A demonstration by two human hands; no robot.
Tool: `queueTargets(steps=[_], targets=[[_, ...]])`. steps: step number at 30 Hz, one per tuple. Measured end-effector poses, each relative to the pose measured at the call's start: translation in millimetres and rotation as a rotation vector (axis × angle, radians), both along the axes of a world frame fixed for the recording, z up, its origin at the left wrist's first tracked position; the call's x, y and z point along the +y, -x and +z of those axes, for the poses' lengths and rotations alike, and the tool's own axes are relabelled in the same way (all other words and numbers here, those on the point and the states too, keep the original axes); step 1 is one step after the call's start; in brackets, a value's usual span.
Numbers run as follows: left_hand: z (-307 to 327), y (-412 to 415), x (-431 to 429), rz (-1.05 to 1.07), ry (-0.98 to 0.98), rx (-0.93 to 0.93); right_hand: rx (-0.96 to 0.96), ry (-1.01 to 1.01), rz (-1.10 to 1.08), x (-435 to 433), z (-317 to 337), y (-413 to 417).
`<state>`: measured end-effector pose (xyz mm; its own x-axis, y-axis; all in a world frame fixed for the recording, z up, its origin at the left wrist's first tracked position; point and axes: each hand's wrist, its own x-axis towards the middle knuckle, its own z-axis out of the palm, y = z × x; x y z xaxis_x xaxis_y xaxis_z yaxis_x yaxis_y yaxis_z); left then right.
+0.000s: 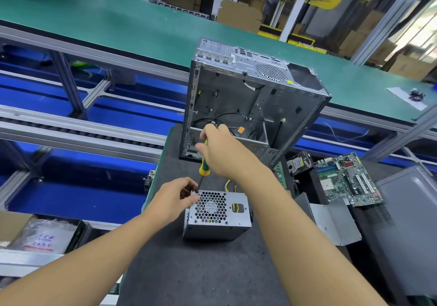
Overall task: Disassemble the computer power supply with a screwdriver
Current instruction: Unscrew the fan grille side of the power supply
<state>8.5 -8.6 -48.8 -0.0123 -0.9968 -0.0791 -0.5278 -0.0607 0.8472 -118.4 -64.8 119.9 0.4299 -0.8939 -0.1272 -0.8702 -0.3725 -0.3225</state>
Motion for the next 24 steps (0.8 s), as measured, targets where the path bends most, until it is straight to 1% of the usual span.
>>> queueTargets(steps=[4, 9, 14, 16, 19, 21, 24], targets=[[-1.0, -0.2, -1.0, -0.009, 0.006, -0.013, -0.022, -0.009, 0.021, -0.4, 0.5, 1.6], [-1.4, -0.5, -2.4, -0.009, 0.004, -0.030, -0.042, -0.069, 0.051, -0.3, 5.1, 3.9], [-1.7, -0.3, -2.2, -0.014, 0.011, -0.039, -0.060, -0.086, 0.039, -1.2, 9.4, 3.9], [-2.5, -0.4, -1.7, -0.018, 0.019, -0.034, -0.038, -0.050, 0.016, 0.5, 6.2, 3.4], [-3.4, -0.7, -1.2, -0.022, 0.028, -0.031, 0.078, 0.061, -0.052, 1.2, 1.5, 3.1], [-4.2, -0.6, -1.5, -0.023, 0.025, -0.023, 0.111, 0.106, -0.084, -0.6, 3.8, 4.1], [-5.3, -0.9, -1.3, -0.015, 0.020, -0.014, 0.165, 0.146, 0.033, -0.7, 9.3, 3.5]])
